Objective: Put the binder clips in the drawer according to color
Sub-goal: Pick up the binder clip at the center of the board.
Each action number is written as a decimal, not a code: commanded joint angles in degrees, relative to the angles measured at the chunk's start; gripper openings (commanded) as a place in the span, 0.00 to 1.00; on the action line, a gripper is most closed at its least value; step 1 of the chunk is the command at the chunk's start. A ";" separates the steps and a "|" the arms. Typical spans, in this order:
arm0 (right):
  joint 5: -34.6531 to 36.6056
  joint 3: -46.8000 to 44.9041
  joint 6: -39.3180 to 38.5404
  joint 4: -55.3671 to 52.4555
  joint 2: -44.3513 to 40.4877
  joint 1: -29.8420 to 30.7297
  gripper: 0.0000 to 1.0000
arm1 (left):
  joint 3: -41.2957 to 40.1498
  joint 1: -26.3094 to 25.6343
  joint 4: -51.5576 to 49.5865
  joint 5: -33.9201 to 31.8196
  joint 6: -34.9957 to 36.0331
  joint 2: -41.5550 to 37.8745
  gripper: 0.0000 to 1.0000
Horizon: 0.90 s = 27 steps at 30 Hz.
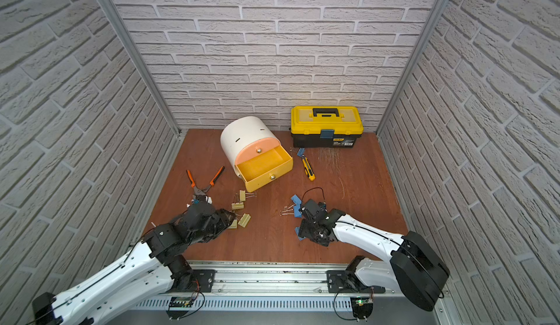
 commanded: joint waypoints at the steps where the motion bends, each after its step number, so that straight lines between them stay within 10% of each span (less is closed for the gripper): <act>1: -1.19 -1.18 2.24 6.23 -0.19 -0.67 0.77 | -0.52 1.39 0.36 1.67 1.66 -0.18 0.55; 19: -7.59 16.53 -6.77 7.47 24.41 -3.52 0.76 | -0.59 6.33 -2.21 4.05 2.91 -2.57 0.55; 27: -3.12 18.41 -10.40 0.36 18.75 -3.35 0.74 | -0.50 6.72 -1.85 3.70 2.98 -2.39 0.55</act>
